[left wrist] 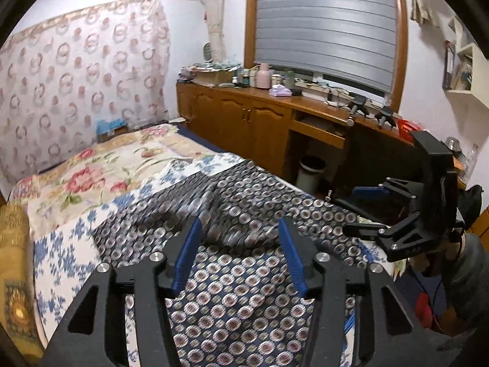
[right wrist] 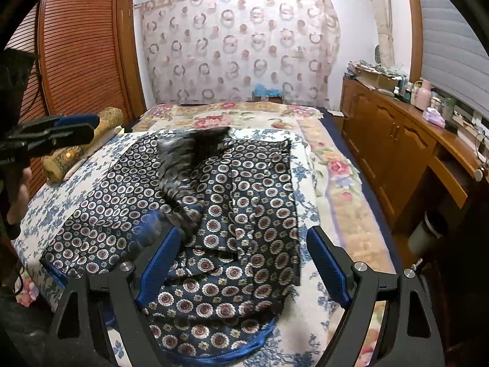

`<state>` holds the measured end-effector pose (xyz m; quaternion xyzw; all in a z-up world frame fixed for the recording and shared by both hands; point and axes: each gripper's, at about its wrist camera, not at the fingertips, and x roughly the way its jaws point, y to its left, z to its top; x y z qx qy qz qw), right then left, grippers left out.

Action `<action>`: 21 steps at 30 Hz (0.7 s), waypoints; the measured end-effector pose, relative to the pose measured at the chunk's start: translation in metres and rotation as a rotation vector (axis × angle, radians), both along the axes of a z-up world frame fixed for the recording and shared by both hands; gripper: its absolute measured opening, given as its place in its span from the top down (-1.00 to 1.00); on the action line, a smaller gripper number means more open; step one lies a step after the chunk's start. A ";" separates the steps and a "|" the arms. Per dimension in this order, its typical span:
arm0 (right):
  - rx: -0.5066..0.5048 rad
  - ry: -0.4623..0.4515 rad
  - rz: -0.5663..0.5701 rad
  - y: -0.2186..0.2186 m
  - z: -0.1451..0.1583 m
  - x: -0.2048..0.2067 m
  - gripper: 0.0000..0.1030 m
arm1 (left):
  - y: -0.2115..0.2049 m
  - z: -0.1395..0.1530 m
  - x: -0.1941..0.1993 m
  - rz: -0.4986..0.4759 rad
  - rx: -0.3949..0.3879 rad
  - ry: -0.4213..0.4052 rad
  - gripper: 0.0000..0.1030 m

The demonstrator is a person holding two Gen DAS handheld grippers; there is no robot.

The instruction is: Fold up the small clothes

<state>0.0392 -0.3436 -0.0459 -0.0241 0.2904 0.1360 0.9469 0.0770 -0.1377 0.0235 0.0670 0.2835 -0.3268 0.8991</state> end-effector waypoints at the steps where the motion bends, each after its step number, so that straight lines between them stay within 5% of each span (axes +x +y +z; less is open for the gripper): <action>1: -0.001 0.003 0.005 0.003 0.000 0.002 -0.67 | 0.003 -0.003 0.001 0.009 -0.004 0.008 -0.21; 10: -0.030 0.019 0.064 0.026 -0.001 0.030 -0.66 | 0.034 -0.032 0.003 0.116 0.019 0.036 -0.28; 21: -0.074 0.125 0.088 0.038 -0.029 0.079 -0.24 | 0.047 -0.050 0.001 0.151 0.037 0.060 -0.28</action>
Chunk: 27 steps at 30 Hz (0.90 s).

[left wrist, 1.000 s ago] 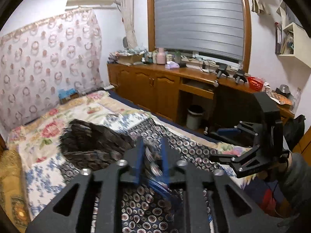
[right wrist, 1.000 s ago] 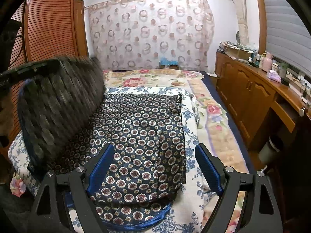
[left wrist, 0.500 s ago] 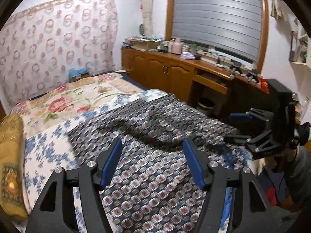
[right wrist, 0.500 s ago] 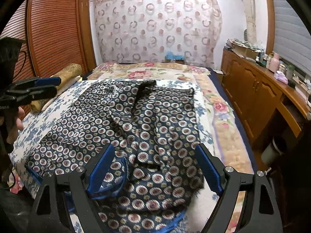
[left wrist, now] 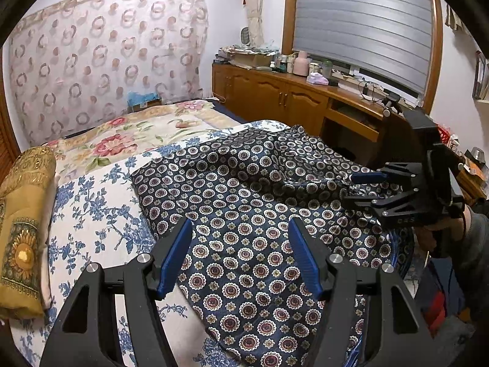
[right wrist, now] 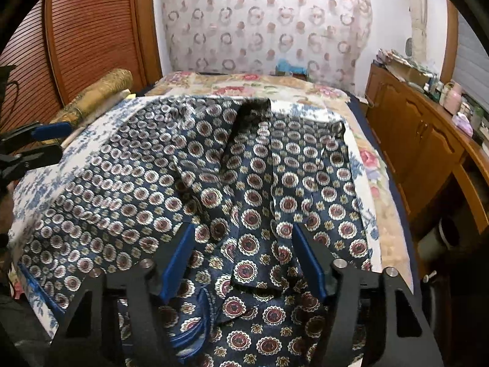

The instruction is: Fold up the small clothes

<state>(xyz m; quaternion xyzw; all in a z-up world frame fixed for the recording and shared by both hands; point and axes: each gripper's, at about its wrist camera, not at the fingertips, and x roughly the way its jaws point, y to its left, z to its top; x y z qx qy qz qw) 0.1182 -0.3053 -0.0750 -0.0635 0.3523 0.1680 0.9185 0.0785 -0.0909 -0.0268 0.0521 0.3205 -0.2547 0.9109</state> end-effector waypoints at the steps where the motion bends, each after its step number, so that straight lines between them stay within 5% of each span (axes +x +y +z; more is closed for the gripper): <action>1: 0.004 0.007 0.000 -0.001 -0.002 0.002 -0.19 | 0.000 -0.001 0.000 0.000 0.000 0.001 -0.28; 11: 0.001 0.039 0.023 0.003 -0.015 0.005 0.03 | -0.001 -0.010 -0.001 0.000 -0.003 0.022 -0.28; 19: 0.012 0.033 0.073 0.010 -0.013 -0.002 0.78 | -0.001 -0.012 -0.003 0.000 -0.005 0.023 -0.28; 27: 0.060 -0.043 0.058 0.001 0.005 -0.023 0.90 | -0.003 -0.011 -0.005 -0.003 -0.012 0.021 -0.28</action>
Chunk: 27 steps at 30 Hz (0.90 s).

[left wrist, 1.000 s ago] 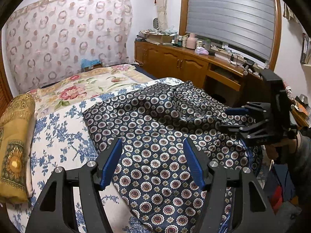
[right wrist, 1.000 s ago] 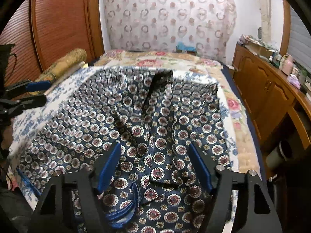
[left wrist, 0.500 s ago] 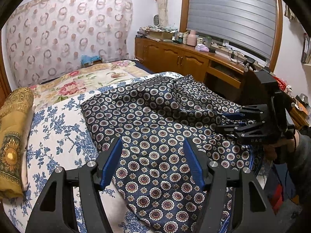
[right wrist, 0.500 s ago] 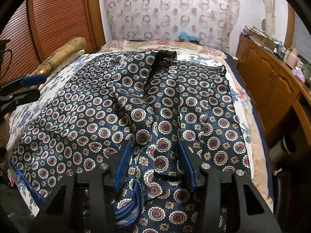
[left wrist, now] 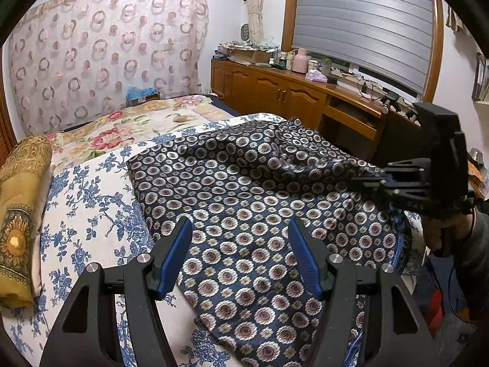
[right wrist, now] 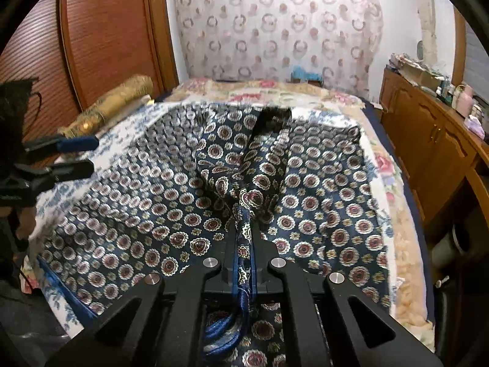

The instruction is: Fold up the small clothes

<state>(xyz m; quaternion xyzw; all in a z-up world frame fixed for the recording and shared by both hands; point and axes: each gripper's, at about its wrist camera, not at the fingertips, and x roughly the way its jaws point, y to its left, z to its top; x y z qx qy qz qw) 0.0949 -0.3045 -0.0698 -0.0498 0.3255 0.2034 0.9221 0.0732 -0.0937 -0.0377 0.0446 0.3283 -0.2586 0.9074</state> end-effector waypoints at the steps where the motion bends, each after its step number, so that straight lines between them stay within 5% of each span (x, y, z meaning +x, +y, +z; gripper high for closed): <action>1: 0.002 -0.009 -0.007 -0.004 0.003 -0.005 0.91 | 0.000 0.000 -0.001 -0.002 -0.001 -0.001 -0.28; 21: -0.049 -0.011 -0.123 -0.043 0.009 -0.051 0.90 | -0.006 -0.003 -0.001 -0.016 -0.005 0.016 -0.29; 27: -0.076 -0.046 -0.124 -0.036 0.030 -0.055 0.70 | -0.005 0.000 -0.002 -0.013 -0.018 0.012 -0.29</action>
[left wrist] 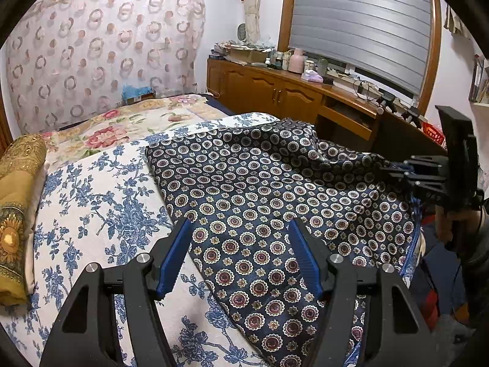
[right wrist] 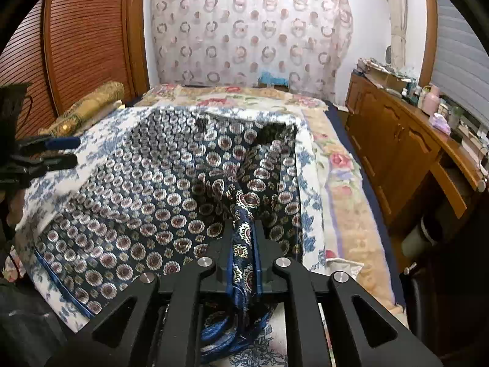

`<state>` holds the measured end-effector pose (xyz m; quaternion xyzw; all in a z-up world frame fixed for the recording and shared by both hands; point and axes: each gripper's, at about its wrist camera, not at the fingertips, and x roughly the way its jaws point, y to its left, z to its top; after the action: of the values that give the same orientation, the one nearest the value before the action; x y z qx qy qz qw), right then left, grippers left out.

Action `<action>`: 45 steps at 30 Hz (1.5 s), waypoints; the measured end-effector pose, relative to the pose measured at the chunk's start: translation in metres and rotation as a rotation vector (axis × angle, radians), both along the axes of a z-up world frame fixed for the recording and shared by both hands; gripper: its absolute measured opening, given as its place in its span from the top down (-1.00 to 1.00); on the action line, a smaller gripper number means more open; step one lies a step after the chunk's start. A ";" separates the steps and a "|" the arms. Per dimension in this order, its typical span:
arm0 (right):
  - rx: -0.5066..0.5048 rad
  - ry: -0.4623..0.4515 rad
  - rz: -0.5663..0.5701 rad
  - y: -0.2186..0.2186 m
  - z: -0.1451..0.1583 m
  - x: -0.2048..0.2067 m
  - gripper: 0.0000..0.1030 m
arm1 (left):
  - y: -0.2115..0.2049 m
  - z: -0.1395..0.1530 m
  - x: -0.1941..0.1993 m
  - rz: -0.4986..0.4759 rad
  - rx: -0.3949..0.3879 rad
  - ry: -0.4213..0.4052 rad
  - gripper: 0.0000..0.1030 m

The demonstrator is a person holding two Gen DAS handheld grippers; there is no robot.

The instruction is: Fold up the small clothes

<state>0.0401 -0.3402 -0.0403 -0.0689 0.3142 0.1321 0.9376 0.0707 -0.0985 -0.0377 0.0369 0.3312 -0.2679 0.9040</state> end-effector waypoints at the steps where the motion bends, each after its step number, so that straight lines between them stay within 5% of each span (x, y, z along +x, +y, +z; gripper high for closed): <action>1: -0.003 -0.009 -0.006 0.001 0.004 -0.002 0.57 | 0.000 0.001 0.000 0.001 0.000 -0.001 -0.29; 8: 0.005 -0.088 -0.001 0.003 0.041 -0.008 0.21 | 0.002 0.001 -0.001 0.006 -0.004 -0.002 -0.29; 17: 0.032 -0.041 0.033 0.011 0.038 0.059 0.19 | -0.003 -0.013 0.003 0.007 0.016 0.035 -0.29; 24: 0.091 0.076 0.000 0.004 0.024 0.122 0.19 | -0.001 -0.019 0.004 0.009 0.022 0.051 -0.29; 39: 0.130 0.244 0.017 0.000 0.012 0.186 0.19 | 0.001 -0.042 0.017 0.039 0.043 0.145 -0.29; 41: 0.124 0.235 0.027 -0.001 0.013 0.186 0.32 | 0.000 -0.045 0.019 0.039 0.047 0.159 -0.29; 45: 0.079 0.186 0.063 0.005 0.020 0.184 0.87 | -0.001 -0.049 0.021 0.038 0.052 0.182 -0.29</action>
<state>0.2236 -0.3353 -0.0203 -0.0293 0.3923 0.1794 0.9017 0.0916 -0.0991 -0.0872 0.0298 0.4194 -0.2444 0.8738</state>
